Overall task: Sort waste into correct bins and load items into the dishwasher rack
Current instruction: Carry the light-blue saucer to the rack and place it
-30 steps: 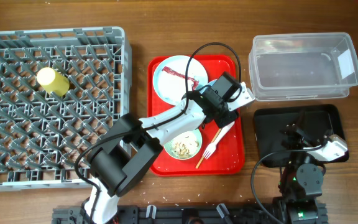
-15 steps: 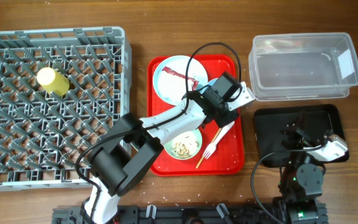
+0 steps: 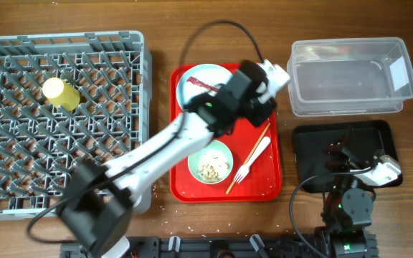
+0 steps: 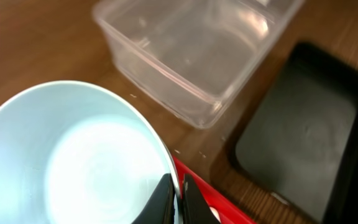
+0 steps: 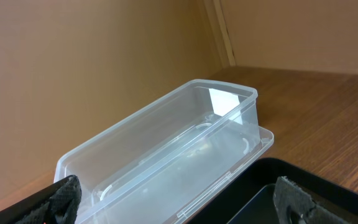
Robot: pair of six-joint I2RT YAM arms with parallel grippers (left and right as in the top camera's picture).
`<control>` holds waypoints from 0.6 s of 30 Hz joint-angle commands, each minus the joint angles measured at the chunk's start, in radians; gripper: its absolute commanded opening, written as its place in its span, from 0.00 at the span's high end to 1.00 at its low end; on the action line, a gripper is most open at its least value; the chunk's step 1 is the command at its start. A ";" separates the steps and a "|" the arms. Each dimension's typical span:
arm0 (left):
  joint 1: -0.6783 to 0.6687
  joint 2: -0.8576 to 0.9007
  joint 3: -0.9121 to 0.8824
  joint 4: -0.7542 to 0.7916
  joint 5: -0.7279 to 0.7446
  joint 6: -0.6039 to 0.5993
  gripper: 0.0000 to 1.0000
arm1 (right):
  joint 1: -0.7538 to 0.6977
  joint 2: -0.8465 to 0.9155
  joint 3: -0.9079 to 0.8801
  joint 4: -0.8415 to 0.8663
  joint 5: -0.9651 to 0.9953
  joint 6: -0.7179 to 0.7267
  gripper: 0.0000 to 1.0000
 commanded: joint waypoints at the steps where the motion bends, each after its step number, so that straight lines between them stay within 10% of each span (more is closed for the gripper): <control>1: 0.125 -0.127 0.001 -0.055 0.025 -0.191 0.96 | -0.003 0.005 0.001 0.004 0.017 -0.018 0.00; 12: 1.206 -0.260 0.001 -0.173 0.688 -0.458 0.96 | -0.003 0.005 0.001 0.004 0.017 -0.018 0.00; 18: 1.563 -0.110 0.001 -0.158 0.982 -0.527 0.96 | -0.003 0.005 0.001 0.004 0.017 -0.018 0.00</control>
